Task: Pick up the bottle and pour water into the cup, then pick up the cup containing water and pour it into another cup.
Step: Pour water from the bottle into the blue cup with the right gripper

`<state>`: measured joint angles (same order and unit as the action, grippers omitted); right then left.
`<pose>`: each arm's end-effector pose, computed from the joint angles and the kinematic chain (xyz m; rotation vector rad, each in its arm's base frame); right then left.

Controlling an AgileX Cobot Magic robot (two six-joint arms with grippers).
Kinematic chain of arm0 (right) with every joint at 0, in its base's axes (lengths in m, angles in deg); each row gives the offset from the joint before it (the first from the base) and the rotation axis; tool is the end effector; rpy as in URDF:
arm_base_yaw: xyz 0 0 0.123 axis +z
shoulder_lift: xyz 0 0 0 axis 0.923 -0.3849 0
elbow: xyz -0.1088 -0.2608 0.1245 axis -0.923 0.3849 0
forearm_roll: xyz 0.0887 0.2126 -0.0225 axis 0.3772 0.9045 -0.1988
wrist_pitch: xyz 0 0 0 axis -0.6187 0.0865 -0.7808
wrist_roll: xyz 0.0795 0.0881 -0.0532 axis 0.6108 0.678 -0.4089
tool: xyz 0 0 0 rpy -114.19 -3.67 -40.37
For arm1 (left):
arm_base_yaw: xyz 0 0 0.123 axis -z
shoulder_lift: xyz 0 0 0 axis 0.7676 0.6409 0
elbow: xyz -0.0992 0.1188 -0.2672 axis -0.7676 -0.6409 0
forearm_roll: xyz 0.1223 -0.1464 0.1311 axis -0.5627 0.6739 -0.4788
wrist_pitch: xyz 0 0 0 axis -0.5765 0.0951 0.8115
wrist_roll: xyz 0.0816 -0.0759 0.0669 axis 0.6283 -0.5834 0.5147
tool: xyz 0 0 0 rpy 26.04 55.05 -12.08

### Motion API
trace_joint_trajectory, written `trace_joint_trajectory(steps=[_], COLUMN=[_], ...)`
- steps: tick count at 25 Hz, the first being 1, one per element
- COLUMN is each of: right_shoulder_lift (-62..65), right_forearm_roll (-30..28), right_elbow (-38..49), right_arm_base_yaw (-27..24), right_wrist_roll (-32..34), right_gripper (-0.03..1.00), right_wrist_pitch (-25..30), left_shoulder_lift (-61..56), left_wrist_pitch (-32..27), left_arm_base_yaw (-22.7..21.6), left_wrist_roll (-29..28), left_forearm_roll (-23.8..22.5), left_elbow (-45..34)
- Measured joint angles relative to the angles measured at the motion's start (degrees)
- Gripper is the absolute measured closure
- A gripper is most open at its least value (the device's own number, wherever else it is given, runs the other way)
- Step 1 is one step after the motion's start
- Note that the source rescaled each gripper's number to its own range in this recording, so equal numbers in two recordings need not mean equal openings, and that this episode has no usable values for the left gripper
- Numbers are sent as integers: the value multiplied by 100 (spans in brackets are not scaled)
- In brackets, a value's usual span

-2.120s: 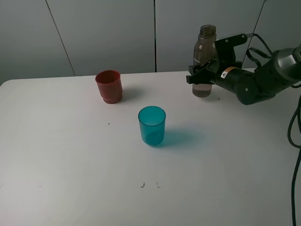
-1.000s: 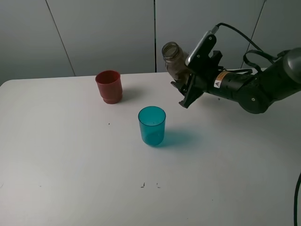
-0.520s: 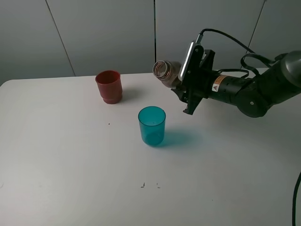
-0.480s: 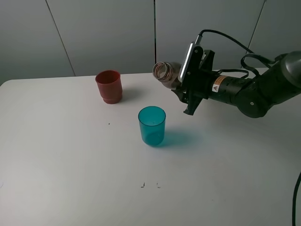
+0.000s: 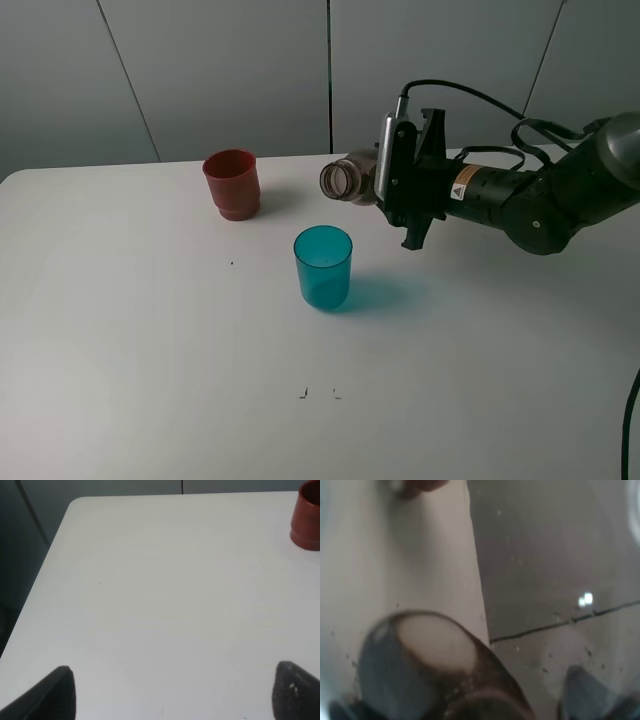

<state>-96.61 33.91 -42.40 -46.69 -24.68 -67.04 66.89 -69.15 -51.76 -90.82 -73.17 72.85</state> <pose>0.3541 0.1652 0.1407 -1.5446 1.2277 -0.3813 -0.0161 0.0108 0.2503 -0.0826 2.0530 0.1067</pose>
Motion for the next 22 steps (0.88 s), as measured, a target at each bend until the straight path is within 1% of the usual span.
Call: trace_joint_trajectory(steps=[13, 22], right_shoulder_lift=[0, 0], right_forearm_roll=[0, 0], right_elbow=[0, 0], right_arm_base_yaw=[0, 0], right_wrist_roll=[-825, -1114], right_gripper=[96, 96], right_wrist_pitch=[0, 0], left_shoulder_lift=[0, 0], left_wrist_pitch=[0, 0], left_arm_base_yaw=[0, 0], left_wrist_roll=[0, 0], left_forearm_roll=[0, 0], left_elbow=[0, 0])
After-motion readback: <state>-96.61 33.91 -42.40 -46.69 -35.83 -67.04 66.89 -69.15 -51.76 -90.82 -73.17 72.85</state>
